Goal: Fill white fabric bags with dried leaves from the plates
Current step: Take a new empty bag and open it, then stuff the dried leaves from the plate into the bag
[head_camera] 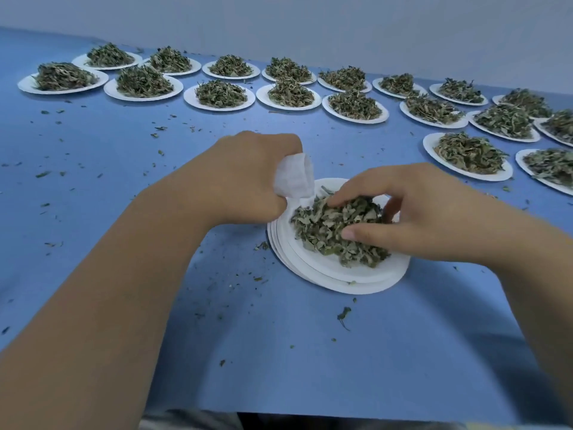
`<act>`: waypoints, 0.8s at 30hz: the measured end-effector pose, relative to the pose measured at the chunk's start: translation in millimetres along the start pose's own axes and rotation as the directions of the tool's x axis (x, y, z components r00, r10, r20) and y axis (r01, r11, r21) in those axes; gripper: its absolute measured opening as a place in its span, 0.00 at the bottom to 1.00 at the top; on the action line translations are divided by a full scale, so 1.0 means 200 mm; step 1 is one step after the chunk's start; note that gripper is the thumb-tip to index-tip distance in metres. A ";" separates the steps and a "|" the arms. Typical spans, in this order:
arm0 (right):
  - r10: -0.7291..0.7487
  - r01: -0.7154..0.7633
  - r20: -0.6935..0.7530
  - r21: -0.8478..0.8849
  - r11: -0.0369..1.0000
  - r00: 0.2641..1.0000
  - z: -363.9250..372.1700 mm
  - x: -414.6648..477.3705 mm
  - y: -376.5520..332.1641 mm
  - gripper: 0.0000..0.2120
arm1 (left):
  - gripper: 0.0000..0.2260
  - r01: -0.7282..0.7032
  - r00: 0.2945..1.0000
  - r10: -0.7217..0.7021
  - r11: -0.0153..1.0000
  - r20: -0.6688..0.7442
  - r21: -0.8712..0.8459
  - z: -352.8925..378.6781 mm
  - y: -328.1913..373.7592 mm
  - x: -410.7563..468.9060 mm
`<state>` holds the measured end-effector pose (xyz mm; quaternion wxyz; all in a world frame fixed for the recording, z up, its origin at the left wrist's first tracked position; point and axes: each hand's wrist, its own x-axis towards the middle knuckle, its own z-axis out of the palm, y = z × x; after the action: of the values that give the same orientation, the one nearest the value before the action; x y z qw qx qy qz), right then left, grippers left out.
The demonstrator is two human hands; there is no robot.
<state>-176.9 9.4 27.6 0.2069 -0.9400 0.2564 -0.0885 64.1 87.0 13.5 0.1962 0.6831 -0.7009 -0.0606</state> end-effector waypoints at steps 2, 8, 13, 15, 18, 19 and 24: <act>0.006 -0.002 -0.104 0.045 0.999 0.995 -0.01 0.02 0.00 0.10 | 0.15 -0.007 0.999 0.006 1.000 0.034 0.024 0.02 0.01 0.01; 0.016 0.019 -0.265 0.130 0.991 0.964 -0.10 0.04 0.00 0.07 | 0.14 -0.032 0.999 0.031 0.981 0.007 0.192 0.03 0.05 0.04; 0.034 0.025 -0.289 0.198 0.980 0.957 -0.04 0.11 -0.03 0.12 | 0.14 -0.057 0.998 0.062 0.984 -0.026 0.167 0.05 0.12 0.07; 0.023 0.052 -0.328 0.216 0.975 0.944 -0.01 0.12 -0.02 0.09 | 0.15 -0.028 0.999 0.031 0.994 -0.027 0.101 0.05 0.14 0.08; 0.032 0.077 -0.401 0.252 0.965 0.915 0.04 0.13 -0.01 0.07 | 0.14 0.001 1.000 -0.002 0.998 0.006 0.058 0.06 0.16 0.10; 0.039 0.080 -0.418 0.263 0.962 0.908 0.06 0.13 -0.01 0.06 | 0.14 -0.002 1.000 0.001 0.997 0.015 0.075 0.06 0.16 0.11; 0.041 0.127 -0.347 0.447 0.886 0.937 0.06 0.12 0.03 0.12 | 0.14 0.001 1.000 -0.005 0.992 0.027 0.128 0.05 0.20 0.16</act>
<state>-156.7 -4.5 16.0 0.3743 -0.8386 0.2389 -0.3156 23.8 55.0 23.6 0.1422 0.6944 -0.7049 -0.0252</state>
